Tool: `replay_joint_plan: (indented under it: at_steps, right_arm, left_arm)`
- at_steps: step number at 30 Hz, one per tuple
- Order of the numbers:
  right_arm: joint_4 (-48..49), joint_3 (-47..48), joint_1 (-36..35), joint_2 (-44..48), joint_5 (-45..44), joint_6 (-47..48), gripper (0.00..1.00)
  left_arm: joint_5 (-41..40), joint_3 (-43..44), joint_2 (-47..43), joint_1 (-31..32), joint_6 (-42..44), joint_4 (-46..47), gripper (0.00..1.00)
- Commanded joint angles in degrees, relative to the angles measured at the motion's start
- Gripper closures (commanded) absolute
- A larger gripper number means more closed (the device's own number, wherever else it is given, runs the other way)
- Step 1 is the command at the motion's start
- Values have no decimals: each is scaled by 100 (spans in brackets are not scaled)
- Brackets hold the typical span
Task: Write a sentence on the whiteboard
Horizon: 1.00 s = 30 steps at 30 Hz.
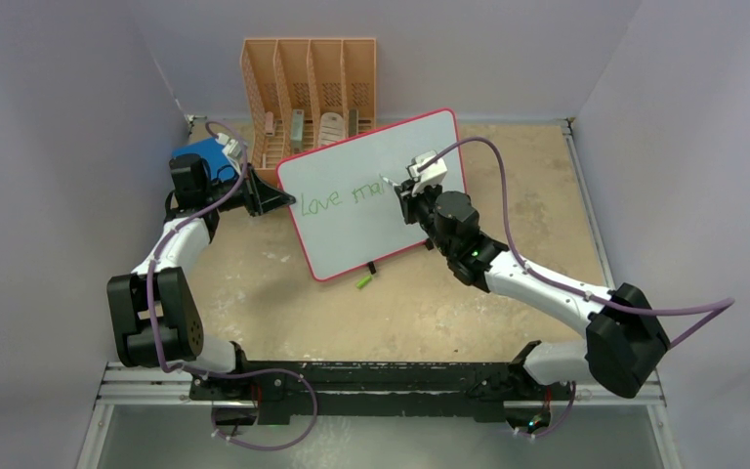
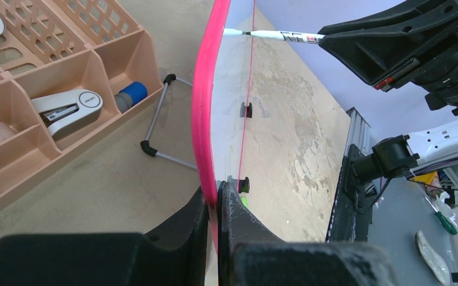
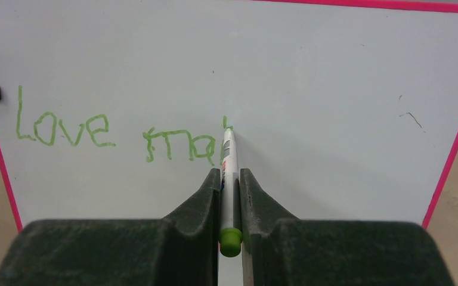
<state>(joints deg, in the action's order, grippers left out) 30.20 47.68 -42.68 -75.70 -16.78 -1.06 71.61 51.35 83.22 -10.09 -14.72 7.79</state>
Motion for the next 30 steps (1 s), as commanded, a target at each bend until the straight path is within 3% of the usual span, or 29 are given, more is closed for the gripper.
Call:
replay_joint_plan:
  at_steps: [1, 30]
  right_arm:
    - [-12, 109, 31, 102, 140, -13, 100]
    - [-105, -16, 27, 262, 248, -120, 100]
  left_arm:
    - [10, 142, -221, 33, 312, 184, 100]
    - [-8, 145, -219, 32, 312, 180, 100]
